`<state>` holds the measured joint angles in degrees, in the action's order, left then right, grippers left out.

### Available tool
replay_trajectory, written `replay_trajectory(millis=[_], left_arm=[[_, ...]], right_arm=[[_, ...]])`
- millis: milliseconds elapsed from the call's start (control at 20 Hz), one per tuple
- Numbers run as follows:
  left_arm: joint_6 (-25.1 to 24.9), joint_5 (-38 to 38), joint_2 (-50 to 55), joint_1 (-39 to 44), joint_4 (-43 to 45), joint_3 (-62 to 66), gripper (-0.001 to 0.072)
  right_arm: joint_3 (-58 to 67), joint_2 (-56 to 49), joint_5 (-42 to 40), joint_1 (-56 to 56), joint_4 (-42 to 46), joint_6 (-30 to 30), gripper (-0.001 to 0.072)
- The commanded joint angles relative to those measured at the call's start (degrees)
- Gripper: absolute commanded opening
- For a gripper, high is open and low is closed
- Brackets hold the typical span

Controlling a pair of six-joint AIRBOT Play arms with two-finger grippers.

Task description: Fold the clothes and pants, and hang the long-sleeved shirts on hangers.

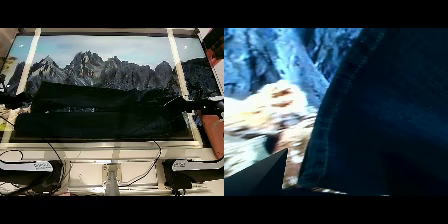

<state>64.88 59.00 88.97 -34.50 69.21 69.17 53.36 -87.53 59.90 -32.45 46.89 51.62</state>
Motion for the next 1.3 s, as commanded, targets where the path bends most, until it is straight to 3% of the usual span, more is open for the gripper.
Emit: replay_trajectory(millis=[0, 350, 400, 500, 550, 600, 700, 750, 850, 950, 1250], left_arm=[[-5.42, 0.70, 2.56, 0.11, -3.89, 0.04, 0.0637], [-5.81, 1.27, 7.32, -1.73, -3.76, 0.04, 0.0631], [-5.84, 1.22, 7.45, -1.68, -3.91, 0.04, 0.0582], [-7.23, 1.46, 7.48, -1.66, -6.03, 0.04, 0.0382], [-7.30, 1.64, 7.45, -1.66, -6.95, 0.04, 0.0240], [-7.30, 1.62, 7.45, -1.49, -6.95, 0.04, 0.0185], [-8.02, 1.36, 7.48, -0.92, -6.99, 0.07, 0.0145], [-9.55, 1.14, 7.48, -0.59, -7.17, 0.20, 0.0021], [-13.42, -0.17, 7.45, 0.50, -9.94, 1.49, 0.0025], [-13.46, -3.26, 7.45, 1.49, -13.29, 5.09, 0.0025], [-9.16, -16.57, 7.21, 3.82, -17.33, 19.10, 0.0023]], right_arm=[[0.09, 0.02, 0.35, 0.07, -0.59, 0.39, 0.0053], [0.09, 0.02, 0.52, 0.07, -2.16, 1.84, 0.0053], [0.09, 0.02, 0.52, 0.07, -2.38, 1.84, 0.0053], [0.09, 0.02, 0.57, 0.07, -2.47, 1.88, 0.0053], [0.09, 0.02, 0.57, 0.07, -2.80, 1.88, 0.0053], [0.09, 0.02, 0.57, 0.07, -3.45, 1.88, 0.0053], [0.09, 0.02, 0.55, 0.15, -4.98, 1.84, 0.0053], [0.11, 0.02, 0.48, 0.28, -5.33, 1.79, 0.0053], [0.22, 0.02, 0.39, 0.35, -6.29, 1.62, 0.0053], [1.53, 0.02, 0.37, 0.35, -6.93, 1.64, 0.0052], [10.27, 0.04, -3.63, 0.35, -13.18, 1.33, 0.0052]])
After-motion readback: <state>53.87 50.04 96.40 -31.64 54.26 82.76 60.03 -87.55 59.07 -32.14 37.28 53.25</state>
